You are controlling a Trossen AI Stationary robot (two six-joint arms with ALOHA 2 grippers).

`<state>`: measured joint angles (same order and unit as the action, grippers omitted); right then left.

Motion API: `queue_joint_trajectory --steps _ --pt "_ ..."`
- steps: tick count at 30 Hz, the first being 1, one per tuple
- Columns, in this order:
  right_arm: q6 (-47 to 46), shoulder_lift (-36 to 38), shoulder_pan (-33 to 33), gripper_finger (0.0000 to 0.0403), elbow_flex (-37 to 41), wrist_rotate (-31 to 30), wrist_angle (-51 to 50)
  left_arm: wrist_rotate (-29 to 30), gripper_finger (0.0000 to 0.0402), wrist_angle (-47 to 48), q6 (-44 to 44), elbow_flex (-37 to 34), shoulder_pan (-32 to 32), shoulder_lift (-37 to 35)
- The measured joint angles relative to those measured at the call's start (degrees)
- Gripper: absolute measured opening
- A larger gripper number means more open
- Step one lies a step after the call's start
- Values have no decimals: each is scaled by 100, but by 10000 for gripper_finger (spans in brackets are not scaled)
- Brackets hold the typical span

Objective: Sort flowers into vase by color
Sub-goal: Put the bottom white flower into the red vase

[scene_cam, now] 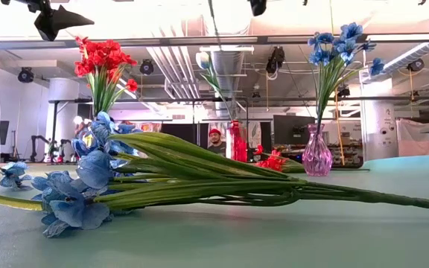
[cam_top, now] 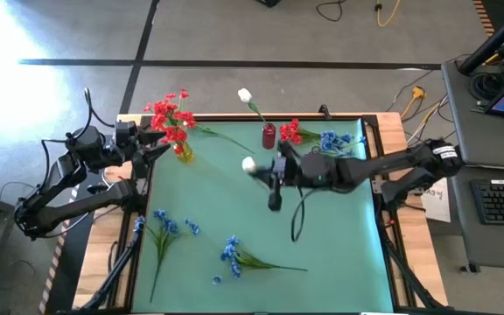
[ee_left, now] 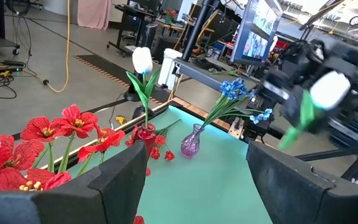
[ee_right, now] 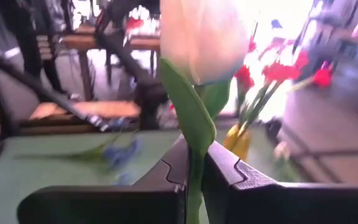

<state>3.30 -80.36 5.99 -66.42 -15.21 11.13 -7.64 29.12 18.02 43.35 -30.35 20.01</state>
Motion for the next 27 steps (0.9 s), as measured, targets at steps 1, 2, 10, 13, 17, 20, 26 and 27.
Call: queue_joint_trajectory --steps 1,2,10,13,17,20,26,27 --pt "153 0 -153 18 30 166 256 0 264 0 1 0 0 0" --pt "261 0 -302 18 72 312 539 0 264 0 1 0 0 0" --pt "646 25 -1195 18 585 -610 2439 5 264 -35 3 0 0 0" --pt "1127 137 -1324 18 582 -1507 2535 14 264 -63 4 0 -2 0" --pt "1374 212 -1587 18 510 -2031 2523 20 264 -69 5 0 -2 0" --pt "1082 219 -1862 18 466 -1836 2519 20 264 -71 7 0 -2 0" --pt "339 221 -2356 18 482 -1156 2432 20 264 -76 5 0 -2 -1" --pt "292 221 -2384 18 482 -1136 2427 20 264 -79 7 0 -1 0"
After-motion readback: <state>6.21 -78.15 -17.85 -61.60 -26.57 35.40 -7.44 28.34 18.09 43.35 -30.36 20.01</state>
